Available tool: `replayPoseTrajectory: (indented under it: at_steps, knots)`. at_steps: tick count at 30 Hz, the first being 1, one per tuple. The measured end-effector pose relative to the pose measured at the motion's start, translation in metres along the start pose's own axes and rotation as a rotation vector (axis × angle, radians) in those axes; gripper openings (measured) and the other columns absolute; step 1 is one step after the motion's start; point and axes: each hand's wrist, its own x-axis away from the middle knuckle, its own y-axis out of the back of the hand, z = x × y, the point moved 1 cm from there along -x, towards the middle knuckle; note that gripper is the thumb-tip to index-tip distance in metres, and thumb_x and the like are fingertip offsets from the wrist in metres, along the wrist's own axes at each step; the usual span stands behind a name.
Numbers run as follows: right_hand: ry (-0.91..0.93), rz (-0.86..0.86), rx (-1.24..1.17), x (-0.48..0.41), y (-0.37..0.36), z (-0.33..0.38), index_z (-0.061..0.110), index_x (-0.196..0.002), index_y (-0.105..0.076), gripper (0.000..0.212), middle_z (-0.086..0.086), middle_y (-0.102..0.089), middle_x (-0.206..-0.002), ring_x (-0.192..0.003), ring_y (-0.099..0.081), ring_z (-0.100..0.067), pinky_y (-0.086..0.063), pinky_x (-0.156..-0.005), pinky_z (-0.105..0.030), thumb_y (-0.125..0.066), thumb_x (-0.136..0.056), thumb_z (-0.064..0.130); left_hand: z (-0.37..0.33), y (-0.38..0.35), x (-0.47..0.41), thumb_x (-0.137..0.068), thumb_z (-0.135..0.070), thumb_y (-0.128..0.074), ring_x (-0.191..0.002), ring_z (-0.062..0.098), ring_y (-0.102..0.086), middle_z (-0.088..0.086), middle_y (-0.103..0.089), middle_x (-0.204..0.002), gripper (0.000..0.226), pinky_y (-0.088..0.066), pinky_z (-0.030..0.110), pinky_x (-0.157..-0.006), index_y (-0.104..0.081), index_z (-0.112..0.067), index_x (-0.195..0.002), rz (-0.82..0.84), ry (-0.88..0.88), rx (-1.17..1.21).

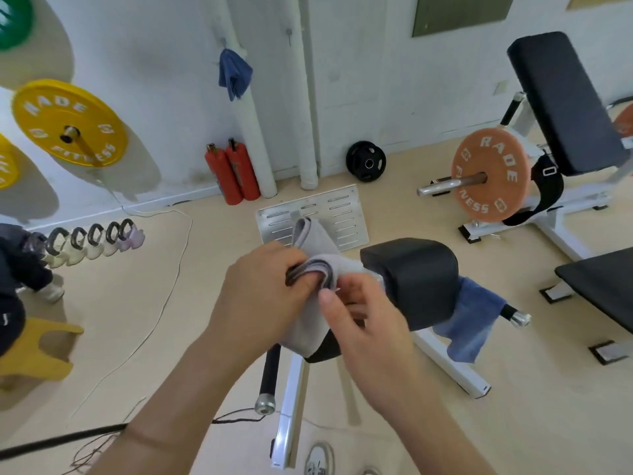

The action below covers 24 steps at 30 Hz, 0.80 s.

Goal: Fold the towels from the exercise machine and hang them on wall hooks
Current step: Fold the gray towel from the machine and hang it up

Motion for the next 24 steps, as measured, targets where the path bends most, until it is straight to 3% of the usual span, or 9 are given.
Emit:
replayPoseTrajectory:
  at_steps: [3,5,7,10,12,14,17,19,24]
  knots:
    - [-0.147,0.060,-0.328,0.011,-0.018,-0.002,0.045,-0.129,-0.041,0.049,0.018,-0.064,-0.117,-0.101,-0.063,0.003,-0.054,-0.090,-0.031,-0.061,-0.085,0.046,-0.001,-0.002,0.016,-0.079,-0.039,-0.058,-0.065,0.010,-0.049,-0.005,-0.049,-0.065,0.025,-0.030,0.019,-0.053,-0.054,-0.023,-0.060,0.060,-0.016,0.085]
    - [-0.136,-0.018,-0.368,0.011,-0.025,0.000,0.045,-0.137,-0.031,0.064,0.010,-0.064,-0.120,-0.104,-0.063,0.001,-0.055,-0.088,-0.025,-0.065,-0.083,0.041,0.000,-0.001,0.027,-0.078,-0.033,-0.057,-0.070,0.008,-0.050,-0.010,-0.049,-0.066,0.018,-0.030,0.015,-0.053,-0.053,-0.031,-0.060,0.127,-0.076,0.133]
    - [-0.128,-0.073,-0.343,0.009,-0.025,0.001,0.049,-0.137,-0.028,0.067,0.006,-0.063,-0.120,-0.105,-0.063,-0.003,-0.055,-0.085,-0.020,-0.067,-0.084,0.035,0.002,0.000,0.033,-0.077,-0.035,-0.052,-0.073,0.006,-0.053,-0.012,-0.051,-0.070,0.013,-0.040,0.016,-0.058,-0.060,-0.029,-0.069,0.162,-0.099,0.199]
    - [-0.121,-0.111,-0.289,0.009,-0.041,0.006,0.051,-0.125,-0.039,0.048,0.007,-0.067,-0.110,-0.095,-0.067,-0.005,-0.058,-0.076,-0.022,-0.062,-0.090,0.026,0.024,0.012,0.042,-0.082,-0.033,-0.050,-0.083,0.003,-0.060,-0.017,-0.064,-0.084,0.021,-0.052,0.021,-0.071,-0.068,-0.037,-0.092,0.173,-0.060,0.374]
    - [-0.115,-0.118,-0.265,0.010,-0.055,0.011,0.046,-0.114,-0.049,0.037,0.010,-0.067,-0.096,-0.085,-0.069,-0.005,-0.057,-0.065,-0.020,-0.059,-0.093,0.018,0.040,0.024,0.044,-0.089,-0.022,-0.054,-0.087,-0.001,-0.063,-0.022,-0.069,-0.092,0.027,-0.051,0.017,-0.077,-0.069,-0.044,-0.095,0.150,0.019,0.506]
    - [-0.112,-0.109,-0.244,0.013,-0.072,0.016,0.042,-0.101,-0.054,0.035,0.004,-0.067,-0.087,-0.077,-0.069,-0.013,-0.057,-0.061,-0.024,-0.057,-0.091,0.008,0.055,0.034,0.047,-0.090,-0.010,-0.058,-0.080,-0.002,-0.064,-0.019,-0.071,-0.085,0.034,-0.049,0.013,-0.074,-0.069,-0.042,-0.097,0.118,0.100,0.607]
    - [-0.123,-0.090,-0.265,0.016,-0.099,0.026,0.032,-0.085,-0.059,0.031,-0.007,-0.068,-0.079,-0.070,-0.066,-0.022,-0.055,-0.060,-0.032,-0.056,-0.086,0.002,0.075,0.048,0.052,-0.084,-0.008,-0.066,-0.069,0.013,-0.065,-0.002,-0.071,-0.071,0.032,-0.054,0.027,-0.072,-0.063,-0.035,-0.100,0.088,0.201,0.728]
    - [-0.124,-0.124,-0.290,0.017,-0.113,0.032,0.027,-0.081,-0.061,0.022,-0.003,-0.067,-0.074,-0.067,-0.064,-0.016,-0.052,-0.060,-0.028,-0.059,-0.087,0.006,0.087,0.058,0.055,-0.080,-0.011,-0.072,-0.067,0.015,-0.064,0.000,-0.070,-0.070,0.028,-0.055,0.032,-0.071,-0.060,-0.031,-0.097,0.080,0.231,0.762]
    - [-0.077,-0.118,-0.373,0.021,-0.139,0.049,0.022,-0.079,-0.066,0.007,0.004,-0.068,-0.066,-0.062,-0.066,-0.007,-0.052,-0.057,-0.019,-0.070,-0.084,0.026,0.107,0.079,0.061,-0.075,-0.021,-0.077,-0.067,0.008,-0.065,-0.001,-0.071,-0.075,0.019,-0.054,0.021,-0.065,-0.067,-0.030,-0.088,0.041,0.244,0.749]
